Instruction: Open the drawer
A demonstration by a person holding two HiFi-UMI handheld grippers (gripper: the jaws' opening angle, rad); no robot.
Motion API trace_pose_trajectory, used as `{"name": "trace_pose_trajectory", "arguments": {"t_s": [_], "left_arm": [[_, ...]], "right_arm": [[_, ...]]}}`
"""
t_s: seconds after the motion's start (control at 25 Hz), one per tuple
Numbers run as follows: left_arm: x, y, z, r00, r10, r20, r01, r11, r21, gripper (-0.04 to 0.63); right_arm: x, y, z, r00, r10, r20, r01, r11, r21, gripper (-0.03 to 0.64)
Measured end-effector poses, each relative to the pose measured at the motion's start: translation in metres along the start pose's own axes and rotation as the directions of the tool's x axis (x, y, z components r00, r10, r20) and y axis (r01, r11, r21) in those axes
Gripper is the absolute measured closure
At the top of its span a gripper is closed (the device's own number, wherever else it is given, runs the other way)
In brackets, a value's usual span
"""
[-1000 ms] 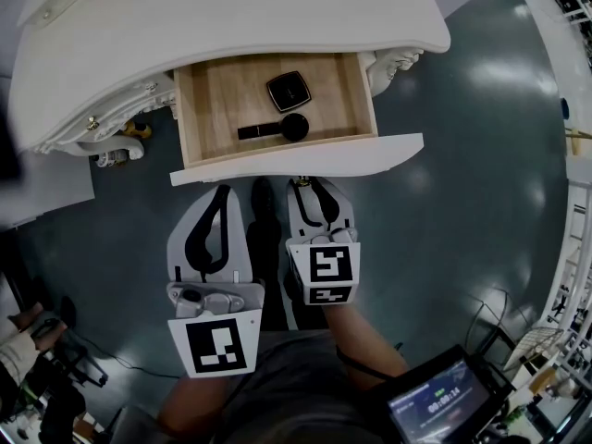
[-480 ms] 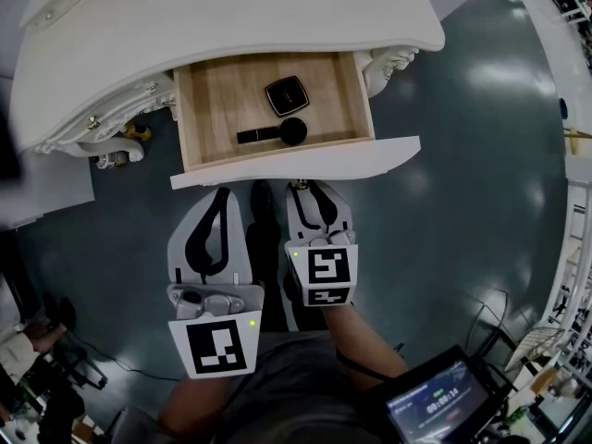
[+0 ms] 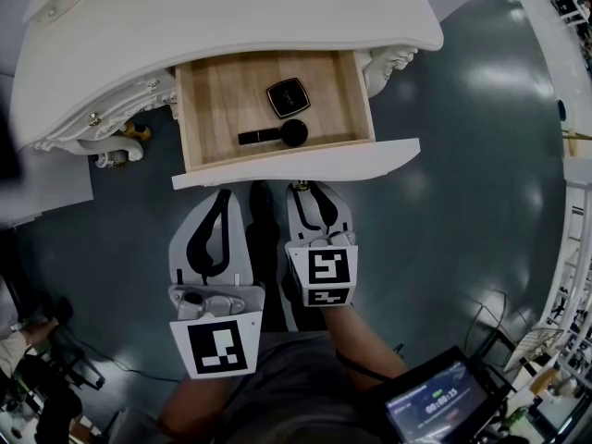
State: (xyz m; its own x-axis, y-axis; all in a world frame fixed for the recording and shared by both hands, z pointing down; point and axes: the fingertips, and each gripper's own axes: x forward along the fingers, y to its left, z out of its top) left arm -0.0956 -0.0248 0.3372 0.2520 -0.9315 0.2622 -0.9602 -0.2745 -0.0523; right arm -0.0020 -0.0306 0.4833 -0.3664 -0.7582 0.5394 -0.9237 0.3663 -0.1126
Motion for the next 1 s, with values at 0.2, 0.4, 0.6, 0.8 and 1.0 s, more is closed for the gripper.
{"name": "trace_pose_trajectory", "arguments": {"t_s": [0.2, 0.4, 0.6, 0.8, 1.0], "left_arm": [[-0.001, 0.001, -0.001, 1.000, 0.003, -0.002, -0.003, 1.000, 0.001, 0.580], [0.000, 0.000, -0.003, 1.000, 0.003, -0.007, -0.003, 1.000, 0.003, 0.580], [0.001, -0.003, -0.002, 1.000, 0.002, -0.007, -0.002, 1.000, 0.005, 0.580], [0.001, -0.006, 0.000, 1.000, 0.002, -0.001, -0.001, 1.000, 0.017, 0.580], [-0.006, -0.007, 0.014, 1.000, 0.011, 0.017, -0.011, 0.999, 0.038, 0.580]], "right_arm": [[0.000, 0.000, -0.001, 1.000, 0.000, 0.000, 0.000, 1.000, -0.001, 0.494], [0.000, 0.000, -0.002, 1.000, 0.000, 0.002, 0.000, 1.000, 0.000, 0.493], [-0.001, 0.000, -0.002, 1.000, 0.004, 0.009, -0.004, 1.000, 0.004, 0.494], [0.002, -0.001, -0.006, 1.000, 0.025, -0.006, -0.025, 1.000, 0.014, 0.492], [-0.003, 0.004, -0.006, 0.997, 0.062, -0.034, -0.061, 0.998, 0.026, 0.443]]}}
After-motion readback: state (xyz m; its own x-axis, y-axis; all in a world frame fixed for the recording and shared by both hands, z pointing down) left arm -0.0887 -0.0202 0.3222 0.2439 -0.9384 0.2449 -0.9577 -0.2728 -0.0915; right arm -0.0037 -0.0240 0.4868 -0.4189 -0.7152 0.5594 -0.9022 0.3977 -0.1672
